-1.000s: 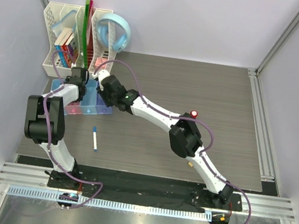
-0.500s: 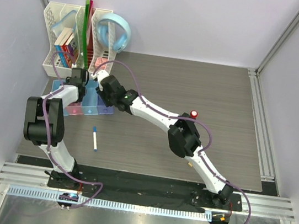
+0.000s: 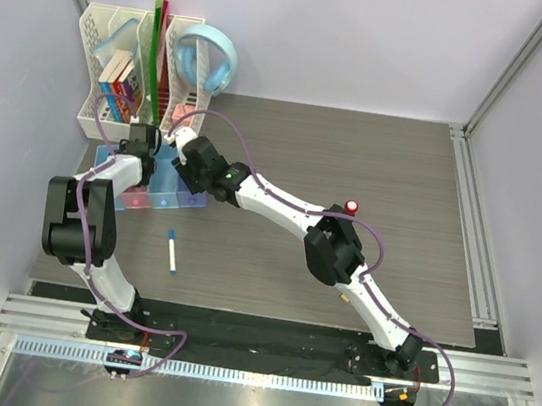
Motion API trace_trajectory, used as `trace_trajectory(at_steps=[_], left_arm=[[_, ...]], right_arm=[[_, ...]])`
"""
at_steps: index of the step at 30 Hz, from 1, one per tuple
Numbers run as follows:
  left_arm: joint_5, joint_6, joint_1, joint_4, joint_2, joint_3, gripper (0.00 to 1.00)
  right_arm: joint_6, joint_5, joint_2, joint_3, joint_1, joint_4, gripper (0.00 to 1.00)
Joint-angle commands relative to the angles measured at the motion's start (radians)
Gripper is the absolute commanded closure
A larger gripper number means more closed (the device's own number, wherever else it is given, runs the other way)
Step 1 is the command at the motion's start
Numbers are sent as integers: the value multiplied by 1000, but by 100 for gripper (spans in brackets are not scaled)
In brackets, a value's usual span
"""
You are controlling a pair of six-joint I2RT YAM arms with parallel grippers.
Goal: Sort the stationery into containers
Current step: Place the stapler in the storage box, then move the storage box to the center of the board.
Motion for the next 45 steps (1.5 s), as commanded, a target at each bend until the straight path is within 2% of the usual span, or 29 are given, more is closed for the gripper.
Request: trace_trajectory(at_steps=[1,8,12,21,31,40,45], left_arm=[[68,-8,-16,-75,-2,-33,80],[84,-10,-24,-73,47,-21,80],[84,-13,-51,-67,69,-10,80],[79,-25,-154,-72,121,47,81],[38,-66,-289,-109,220,136,81],[33,-126,-360,-228,286,292,81],[93,-206,-369,-343,345,422,82]], right_arm=[[-12,21,-9,38,5,35,59],[-73,138,-100,47,-7,34,58],[-126,189,-200,-20,-38,51,57],[-146,215,-449,-296,-196,86,57],[-155,195,-676,-722,-412,218,56],[-138,172,-759,-908,-490,298,56],[-130,175,-783,-959,-500,321,56]])
